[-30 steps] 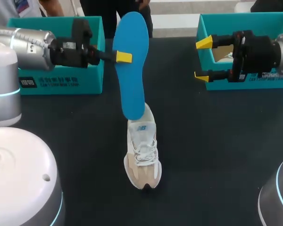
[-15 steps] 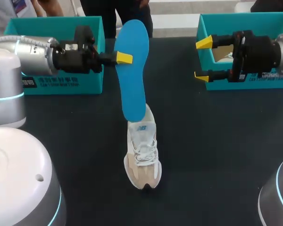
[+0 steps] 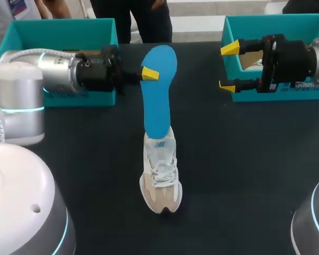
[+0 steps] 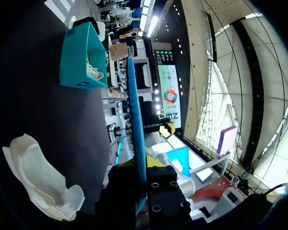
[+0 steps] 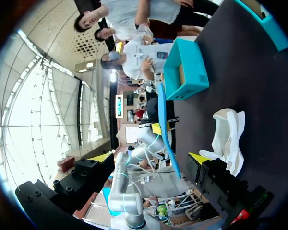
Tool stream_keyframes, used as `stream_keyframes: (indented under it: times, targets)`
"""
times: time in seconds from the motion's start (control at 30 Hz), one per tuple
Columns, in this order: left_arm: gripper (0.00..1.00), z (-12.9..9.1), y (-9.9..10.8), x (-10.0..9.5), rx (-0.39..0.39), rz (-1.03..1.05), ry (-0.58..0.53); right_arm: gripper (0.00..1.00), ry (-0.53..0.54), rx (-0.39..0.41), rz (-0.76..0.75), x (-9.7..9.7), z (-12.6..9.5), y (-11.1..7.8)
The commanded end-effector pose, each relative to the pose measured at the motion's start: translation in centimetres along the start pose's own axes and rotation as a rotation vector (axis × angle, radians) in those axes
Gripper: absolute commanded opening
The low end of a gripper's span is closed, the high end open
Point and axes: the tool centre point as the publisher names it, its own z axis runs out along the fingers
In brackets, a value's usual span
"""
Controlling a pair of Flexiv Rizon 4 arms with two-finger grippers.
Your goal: Take the shoe out of the shoebox, open the shoe tongue, remove and reinsert the insole, then place the shoe into the shoebox
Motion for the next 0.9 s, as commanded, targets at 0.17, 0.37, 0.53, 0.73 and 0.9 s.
stream_keyframes:
  times: [0.17,0.37,0.53,0.73,0.9]
  targets:
    - [0.0,-0.1,0.3,-0.3,0.049,-0.03,-0.009,1.0,-0.061,0.001,-0.024,0.0,0.6,-0.2]
    - [0.0,0.1,0.1,0.2,0.056,-0.048,-0.003,1.0,-0.275,-0.034,-0.066,0.4,2.1,-0.9]
    - [0.0,0.3,0.1,0.1,0.045,-0.063,-0.013,1.0,-0.404,-0.074,-0.131,1.4,2.9,-1.3]
    - [0.0,0.1,-0.1,-0.4,0.071,-0.083,-0.035,1.0,-0.566,-0.049,-0.153,3.2,4.6,-1.2]
    - [0.0,0.1,-0.1,-0.4,0.071,-0.083,-0.035,1.0,-0.612,-0.031,-0.133,3.5,5.0,-1.3]
